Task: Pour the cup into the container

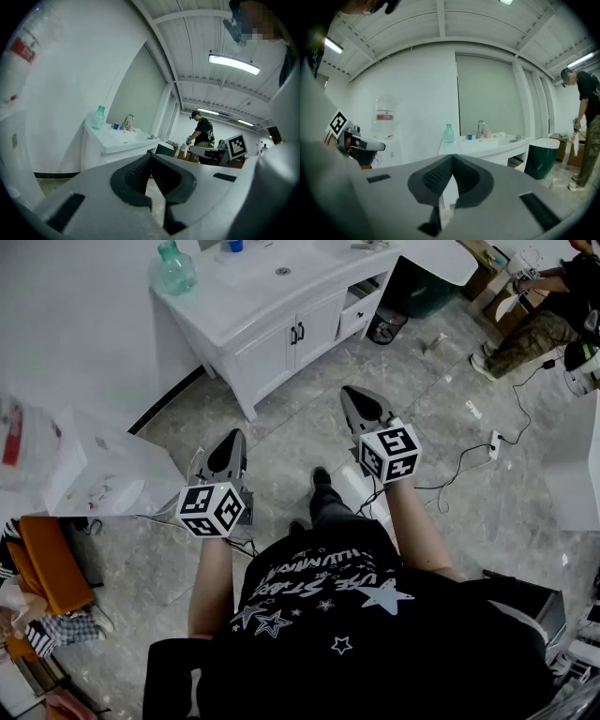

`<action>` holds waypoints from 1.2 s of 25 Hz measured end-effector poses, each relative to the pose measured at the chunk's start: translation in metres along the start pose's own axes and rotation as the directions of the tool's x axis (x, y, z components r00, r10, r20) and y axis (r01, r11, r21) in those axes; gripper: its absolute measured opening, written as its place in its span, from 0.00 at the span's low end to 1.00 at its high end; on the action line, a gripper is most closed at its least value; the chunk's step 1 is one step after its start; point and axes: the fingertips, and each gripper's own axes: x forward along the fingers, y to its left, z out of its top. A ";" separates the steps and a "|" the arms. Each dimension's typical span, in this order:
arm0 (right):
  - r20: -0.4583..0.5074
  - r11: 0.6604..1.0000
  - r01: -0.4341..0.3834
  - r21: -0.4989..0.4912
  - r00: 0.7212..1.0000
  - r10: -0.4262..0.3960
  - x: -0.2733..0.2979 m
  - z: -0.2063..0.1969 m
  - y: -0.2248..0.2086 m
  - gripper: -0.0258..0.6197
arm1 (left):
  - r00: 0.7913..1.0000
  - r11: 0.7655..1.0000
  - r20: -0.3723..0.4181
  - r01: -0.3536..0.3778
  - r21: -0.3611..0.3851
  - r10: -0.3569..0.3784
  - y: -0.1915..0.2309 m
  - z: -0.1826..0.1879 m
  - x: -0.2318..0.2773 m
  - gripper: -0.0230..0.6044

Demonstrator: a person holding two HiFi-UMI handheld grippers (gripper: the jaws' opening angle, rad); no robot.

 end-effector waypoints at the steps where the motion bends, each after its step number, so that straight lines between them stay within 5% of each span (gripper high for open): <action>1: 0.003 1.000 0.001 0.001 1.000 -0.001 -0.001 0.002 -0.001 0.05 | 1.000 1.000 0.003 0.001 0.002 -0.001 -0.001 0.002 -0.001 0.05; 21: 0.048 0.999 -0.012 0.046 0.999 0.010 -0.002 0.001 0.014 0.05 | 1.000 0.999 -0.007 -0.016 -0.030 0.016 0.006 -0.012 -0.019 0.05; 30: 0.010 0.999 -0.029 0.046 1.000 0.028 0.008 -0.004 0.018 0.48 | 1.000 0.999 -0.014 -0.013 -0.035 0.013 0.009 -0.012 -0.021 0.05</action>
